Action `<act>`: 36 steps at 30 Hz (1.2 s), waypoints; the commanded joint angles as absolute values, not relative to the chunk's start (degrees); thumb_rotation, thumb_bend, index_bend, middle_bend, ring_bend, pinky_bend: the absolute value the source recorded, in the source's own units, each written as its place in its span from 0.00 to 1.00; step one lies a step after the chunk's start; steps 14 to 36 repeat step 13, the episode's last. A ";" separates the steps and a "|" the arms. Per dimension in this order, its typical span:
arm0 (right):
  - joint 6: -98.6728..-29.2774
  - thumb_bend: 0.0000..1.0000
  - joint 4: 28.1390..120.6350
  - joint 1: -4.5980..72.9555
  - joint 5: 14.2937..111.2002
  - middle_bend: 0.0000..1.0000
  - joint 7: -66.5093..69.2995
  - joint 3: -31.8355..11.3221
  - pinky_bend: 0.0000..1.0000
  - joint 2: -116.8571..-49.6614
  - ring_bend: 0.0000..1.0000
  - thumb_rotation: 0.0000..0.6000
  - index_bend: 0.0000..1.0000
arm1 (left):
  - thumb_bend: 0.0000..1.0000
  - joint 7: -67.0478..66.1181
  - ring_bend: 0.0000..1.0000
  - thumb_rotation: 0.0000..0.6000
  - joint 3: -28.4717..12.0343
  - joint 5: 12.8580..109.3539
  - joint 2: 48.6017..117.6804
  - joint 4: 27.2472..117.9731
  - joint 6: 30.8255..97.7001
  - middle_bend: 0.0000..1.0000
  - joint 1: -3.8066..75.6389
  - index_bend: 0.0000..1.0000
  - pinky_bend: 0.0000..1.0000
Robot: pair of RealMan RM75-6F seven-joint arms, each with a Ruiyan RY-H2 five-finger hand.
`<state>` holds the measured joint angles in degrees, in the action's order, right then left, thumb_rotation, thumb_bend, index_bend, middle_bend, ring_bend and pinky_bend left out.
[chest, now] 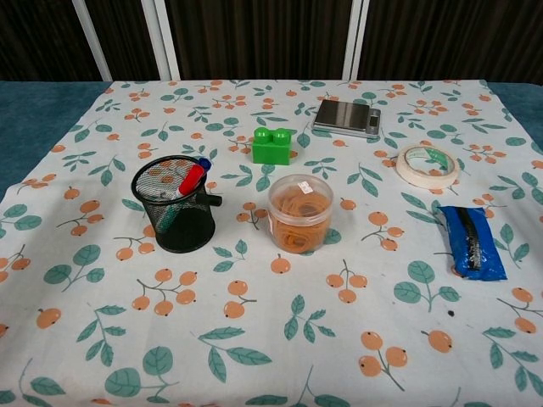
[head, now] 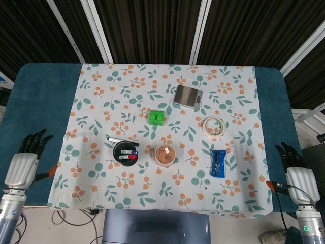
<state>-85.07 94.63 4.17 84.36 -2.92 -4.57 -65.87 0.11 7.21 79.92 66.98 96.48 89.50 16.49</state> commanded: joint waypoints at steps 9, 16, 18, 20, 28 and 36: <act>-85.17 0.12 94.39 4.22 84.54 0.00 -2.99 -4.62 0.17 -65.97 0.04 1.00 0.06 | 0.20 7.48 0.00 1.00 8.50 83.86 61.57 94.78 90.62 0.00 10.82 0.13 0.00; -85.30 0.12 94.43 4.20 84.64 0.00 -2.88 -4.64 0.17 -65.93 0.04 1.00 0.06 | 0.20 6.82 0.00 1.00 7.53 83.52 60.95 94.97 89.34 0.00 10.51 0.13 0.00; -85.30 0.12 94.43 4.20 84.64 0.00 -2.88 -4.64 0.17 -65.93 0.04 1.00 0.06 | 0.20 6.82 0.00 1.00 7.53 83.52 60.95 94.97 89.34 0.00 10.51 0.13 0.00; -85.30 0.12 94.43 4.20 84.64 0.00 -2.88 -4.64 0.17 -65.93 0.04 1.00 0.06 | 0.20 6.82 0.00 1.00 7.53 83.52 60.95 94.97 89.34 0.00 10.51 0.13 0.00; -85.30 0.12 94.43 4.20 84.64 0.00 -2.88 -4.64 0.17 -65.93 0.04 1.00 0.06 | 0.20 6.82 0.00 1.00 7.53 83.52 60.95 94.97 89.34 0.00 10.51 0.13 0.00; -85.30 0.12 94.43 4.20 84.64 0.00 -2.88 -4.64 0.17 -65.93 0.04 1.00 0.06 | 0.20 6.82 0.00 1.00 7.53 83.52 60.95 94.97 89.34 0.00 10.51 0.13 0.00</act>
